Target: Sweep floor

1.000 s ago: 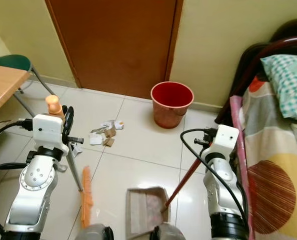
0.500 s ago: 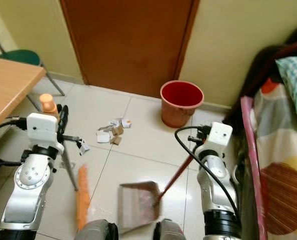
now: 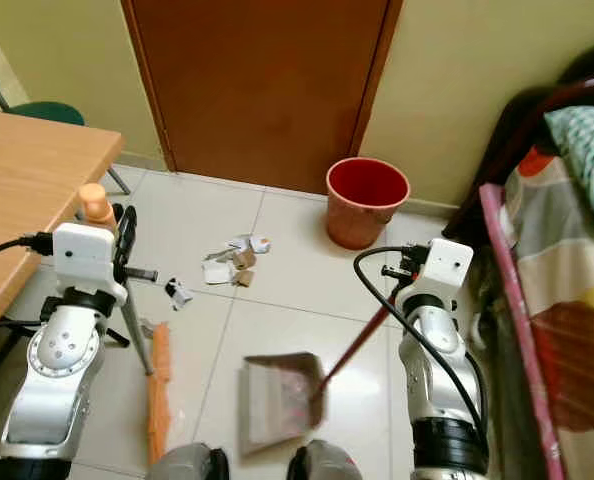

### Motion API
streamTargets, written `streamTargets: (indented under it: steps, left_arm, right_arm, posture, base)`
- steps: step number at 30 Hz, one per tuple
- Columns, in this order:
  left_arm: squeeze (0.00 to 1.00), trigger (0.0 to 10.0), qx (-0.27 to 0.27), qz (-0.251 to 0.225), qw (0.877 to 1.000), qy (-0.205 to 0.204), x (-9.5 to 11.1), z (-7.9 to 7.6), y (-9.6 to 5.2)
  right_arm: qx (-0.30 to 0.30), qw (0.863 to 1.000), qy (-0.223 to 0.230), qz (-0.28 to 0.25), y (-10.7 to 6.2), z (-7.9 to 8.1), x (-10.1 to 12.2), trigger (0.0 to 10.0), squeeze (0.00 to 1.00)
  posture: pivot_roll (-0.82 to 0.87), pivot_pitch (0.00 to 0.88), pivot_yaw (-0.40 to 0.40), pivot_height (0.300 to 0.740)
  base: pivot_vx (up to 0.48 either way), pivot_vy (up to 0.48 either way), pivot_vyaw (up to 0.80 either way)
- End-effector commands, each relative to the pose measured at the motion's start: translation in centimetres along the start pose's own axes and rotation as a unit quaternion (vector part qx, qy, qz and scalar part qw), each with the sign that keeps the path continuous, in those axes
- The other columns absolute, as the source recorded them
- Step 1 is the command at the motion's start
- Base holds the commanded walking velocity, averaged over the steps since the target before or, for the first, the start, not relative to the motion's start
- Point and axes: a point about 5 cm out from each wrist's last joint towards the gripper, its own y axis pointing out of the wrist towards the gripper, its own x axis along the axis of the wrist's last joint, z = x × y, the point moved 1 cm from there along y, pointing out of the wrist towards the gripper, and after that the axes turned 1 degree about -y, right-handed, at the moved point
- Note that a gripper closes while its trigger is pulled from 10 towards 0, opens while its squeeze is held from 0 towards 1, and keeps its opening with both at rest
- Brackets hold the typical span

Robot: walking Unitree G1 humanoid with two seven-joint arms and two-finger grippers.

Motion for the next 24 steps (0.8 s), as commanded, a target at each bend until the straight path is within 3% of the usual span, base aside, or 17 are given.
streamTargets:
  steps: [1, 3, 4, 16, 24]
  left_arm:
    - [0.0, 10.0, -0.015, -0.066, 0.997, 0.019, 2.7, -0.1, 0.9]
    - [0.0, 10.0, -0.015, -0.071, 0.997, 0.016, 3.0, 0.0, 1.2]
    - [0.0, 10.0, -0.001, -0.091, 0.996, -0.009, 3.9, 0.6, 1.8]
    - [0.0, 10.0, 0.034, -0.123, 0.992, -0.005, 5.1, 1.5, 4.3]
    - [0.0, 10.0, 0.05, -0.123, 0.99, 0.044, 4.5, 2.9, 6.7]
  right_arm:
    - [-0.01, 1.0, 0.0, -0.014, -0.1, -0.6, 0.6, 10.0, 0.0]
    - [-0.009, 1.0, 0.0, -0.014, -0.1, -0.6, 0.7, 10.0, 0.0]
    - [-0.008, 1.0, 0.0, -0.016, -0.1, -0.6, 0.8, 10.0, 0.0]
    - [-0.005, 1.0, 0.002, -0.019, -0.4, -0.5, 0.9, 10.0, 0.0]
    - [-0.006, 1.0, 0.006, -0.024, -0.7, -0.5, 1.4, 10.0, 0.0]
  posture:
    - [-0.01, 0.104, -0.036, 0.74]
    - [-0.01, 0.11, -0.037, 0.74]
    - [-0.01, 0.111, -0.039, 0.74]
    - [-0.02, 0.134, -0.04, 0.74]
    - [-0.05, 0.153, -0.037, 0.74]
  base:
    - [0.0, 0.0, 0.0]
    - [0.0, 0.0, 0.0]
    - [0.0, 0.0, 0.0]
    - [0.0, 0.0, 0.0]
    - [0.0, 0.0, 0.0]
